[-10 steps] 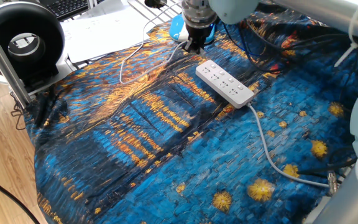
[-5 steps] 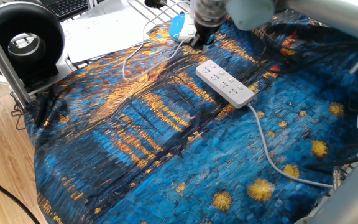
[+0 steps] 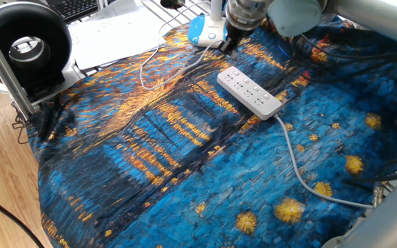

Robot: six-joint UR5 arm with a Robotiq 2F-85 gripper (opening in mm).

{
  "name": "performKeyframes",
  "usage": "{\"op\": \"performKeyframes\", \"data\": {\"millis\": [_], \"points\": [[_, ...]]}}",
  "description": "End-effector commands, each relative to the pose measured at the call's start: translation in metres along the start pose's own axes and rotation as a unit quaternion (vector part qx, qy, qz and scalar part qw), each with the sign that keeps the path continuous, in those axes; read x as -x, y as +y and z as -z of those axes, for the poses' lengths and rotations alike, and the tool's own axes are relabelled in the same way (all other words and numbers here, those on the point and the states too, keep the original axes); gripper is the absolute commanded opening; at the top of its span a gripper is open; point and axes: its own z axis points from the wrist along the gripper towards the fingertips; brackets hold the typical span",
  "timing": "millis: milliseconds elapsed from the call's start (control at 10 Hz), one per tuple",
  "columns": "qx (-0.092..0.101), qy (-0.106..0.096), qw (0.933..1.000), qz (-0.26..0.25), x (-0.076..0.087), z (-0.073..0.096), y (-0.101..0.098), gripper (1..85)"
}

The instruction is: Plug in the power cord of the desk lamp, turn on the socket, and light up the desk lamp

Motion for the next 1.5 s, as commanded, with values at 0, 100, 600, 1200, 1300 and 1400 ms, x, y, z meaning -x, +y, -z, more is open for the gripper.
{"op": "performKeyframes", "data": {"millis": [0,100,600,1200,1300,1400], "points": [[0.025,-0.001,0.9997,-0.003,-0.02,-0.008,0.0,1.3],[0.025,-0.017,0.9994,-0.014,-0.016,-0.008,-0.002,1.3],[0.021,-0.019,0.9991,-0.032,-0.012,-0.012,-0.004,1.3],[-0.005,-0.054,0.9983,0.02,0.015,-0.019,-0.01,1.3],[0.0,-0.056,0.9983,0.012,0.017,-0.024,-0.005,1.3],[0.001,-0.05,0.9987,0.007,0.017,-0.025,-0.001,1.3]]}}
